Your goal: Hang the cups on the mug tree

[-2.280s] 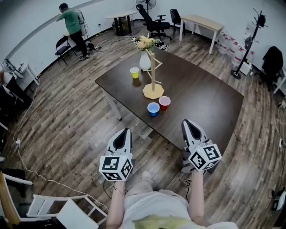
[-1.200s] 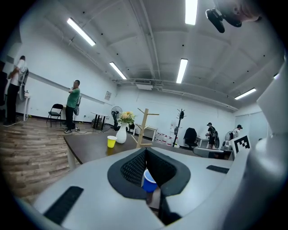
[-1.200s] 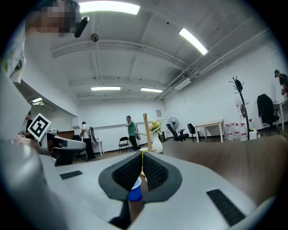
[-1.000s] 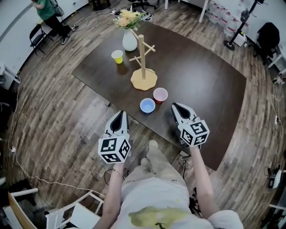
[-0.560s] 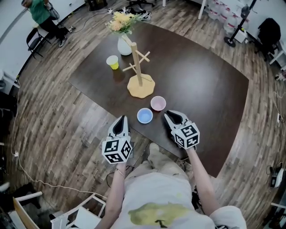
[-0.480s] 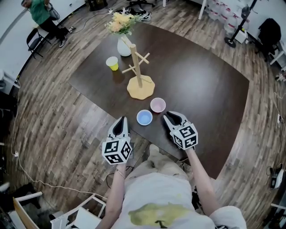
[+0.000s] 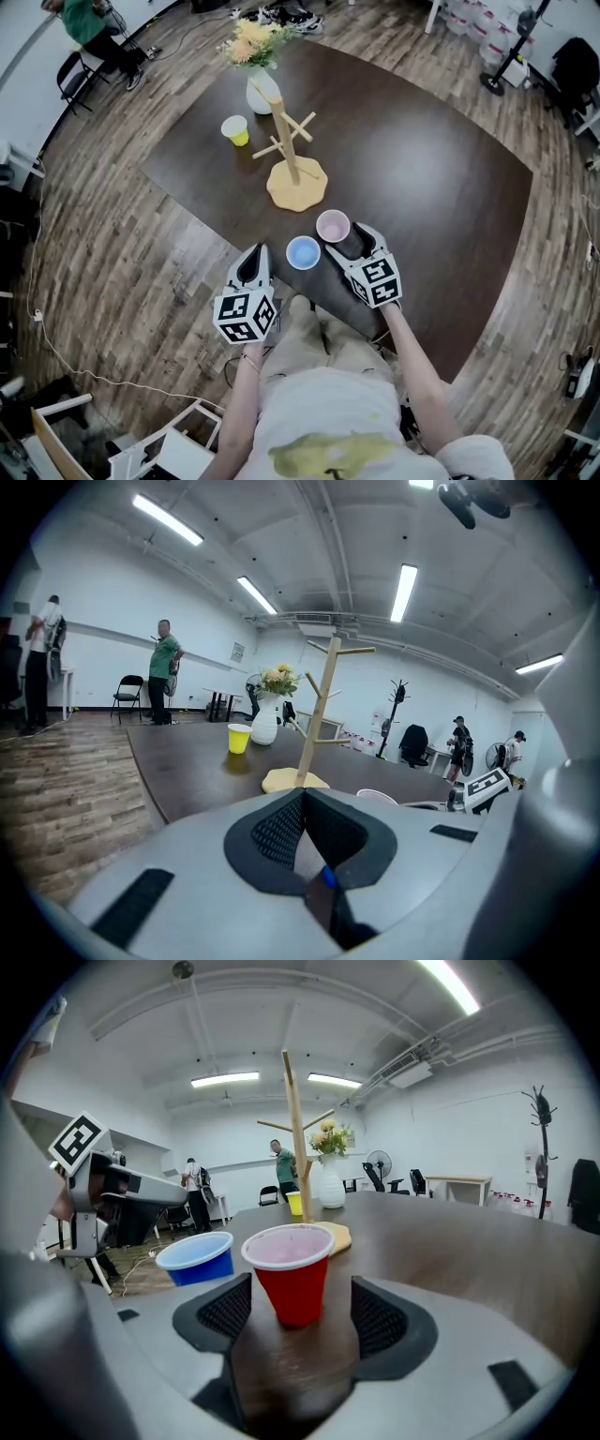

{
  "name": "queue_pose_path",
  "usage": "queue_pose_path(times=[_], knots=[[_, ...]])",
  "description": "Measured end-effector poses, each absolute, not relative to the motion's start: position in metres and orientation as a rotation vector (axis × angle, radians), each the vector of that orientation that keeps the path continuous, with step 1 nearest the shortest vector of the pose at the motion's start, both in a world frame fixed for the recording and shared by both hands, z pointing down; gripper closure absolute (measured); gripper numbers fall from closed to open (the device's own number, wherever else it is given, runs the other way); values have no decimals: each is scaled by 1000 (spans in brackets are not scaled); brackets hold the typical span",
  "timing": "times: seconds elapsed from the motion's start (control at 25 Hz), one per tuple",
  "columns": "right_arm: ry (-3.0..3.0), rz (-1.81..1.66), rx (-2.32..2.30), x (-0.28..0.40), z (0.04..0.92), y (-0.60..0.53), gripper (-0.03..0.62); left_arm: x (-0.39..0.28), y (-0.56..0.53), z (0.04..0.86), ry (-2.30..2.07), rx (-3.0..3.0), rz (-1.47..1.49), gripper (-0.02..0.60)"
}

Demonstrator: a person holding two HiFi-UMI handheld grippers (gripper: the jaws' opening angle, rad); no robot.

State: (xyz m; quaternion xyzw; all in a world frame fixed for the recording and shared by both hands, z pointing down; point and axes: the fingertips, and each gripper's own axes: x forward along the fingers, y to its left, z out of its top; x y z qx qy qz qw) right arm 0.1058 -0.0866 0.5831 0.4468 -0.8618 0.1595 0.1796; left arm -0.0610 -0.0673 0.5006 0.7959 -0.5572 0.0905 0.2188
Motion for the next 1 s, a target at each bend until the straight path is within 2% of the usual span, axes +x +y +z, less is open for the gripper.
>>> queue_pose_path(times=[0.76,1.0], knots=[[-2379,465,1247,95,591,-113,280,-58,-92,504,-1454,2231,295,558],[-2412,443,1265,91,580,-119,303,-60,-93,500,-1459,2236,284,558]])
